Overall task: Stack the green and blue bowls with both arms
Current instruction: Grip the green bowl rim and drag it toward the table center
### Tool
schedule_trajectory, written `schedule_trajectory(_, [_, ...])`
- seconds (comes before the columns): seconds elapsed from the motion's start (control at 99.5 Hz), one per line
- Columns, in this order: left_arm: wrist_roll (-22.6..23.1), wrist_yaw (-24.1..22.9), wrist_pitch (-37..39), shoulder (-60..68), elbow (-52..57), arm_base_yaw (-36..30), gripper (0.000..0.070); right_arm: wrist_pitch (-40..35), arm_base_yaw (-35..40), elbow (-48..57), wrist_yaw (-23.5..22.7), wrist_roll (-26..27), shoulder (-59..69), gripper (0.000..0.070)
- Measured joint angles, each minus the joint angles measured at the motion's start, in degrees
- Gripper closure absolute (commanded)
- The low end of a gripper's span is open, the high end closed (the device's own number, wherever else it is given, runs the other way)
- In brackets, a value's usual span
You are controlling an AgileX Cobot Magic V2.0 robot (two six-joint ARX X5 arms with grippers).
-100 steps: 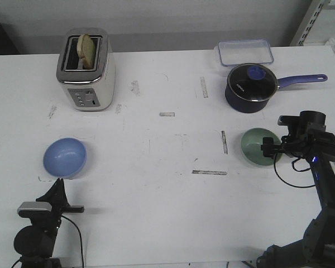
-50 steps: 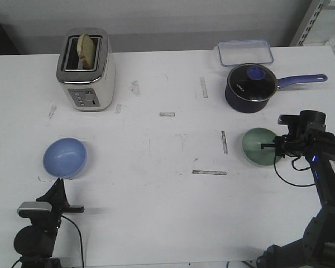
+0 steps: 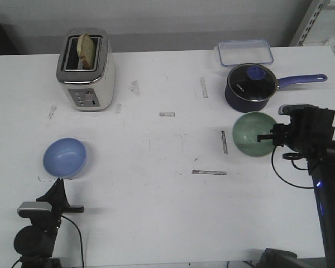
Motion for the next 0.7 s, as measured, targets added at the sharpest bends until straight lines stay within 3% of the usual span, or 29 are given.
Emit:
schedule_trajectory(0.302, [0.0,0.0,0.0,0.0,0.0,0.0,0.0699,0.13,20.7,-0.02,-4.9,9.03,-2.73,0.0695])
schedule_trajectory(0.513, [0.0,0.0,0.0,0.0,0.0,0.0,0.0699,0.61,34.88,-0.02,-5.11,11.04,3.63,0.0695])
schedule_trajectory(0.704, [0.0,0.0,0.0,0.0,0.0,0.0,0.0699,1.22,43.01,-0.02,-3.65,11.3,11.54,0.0695])
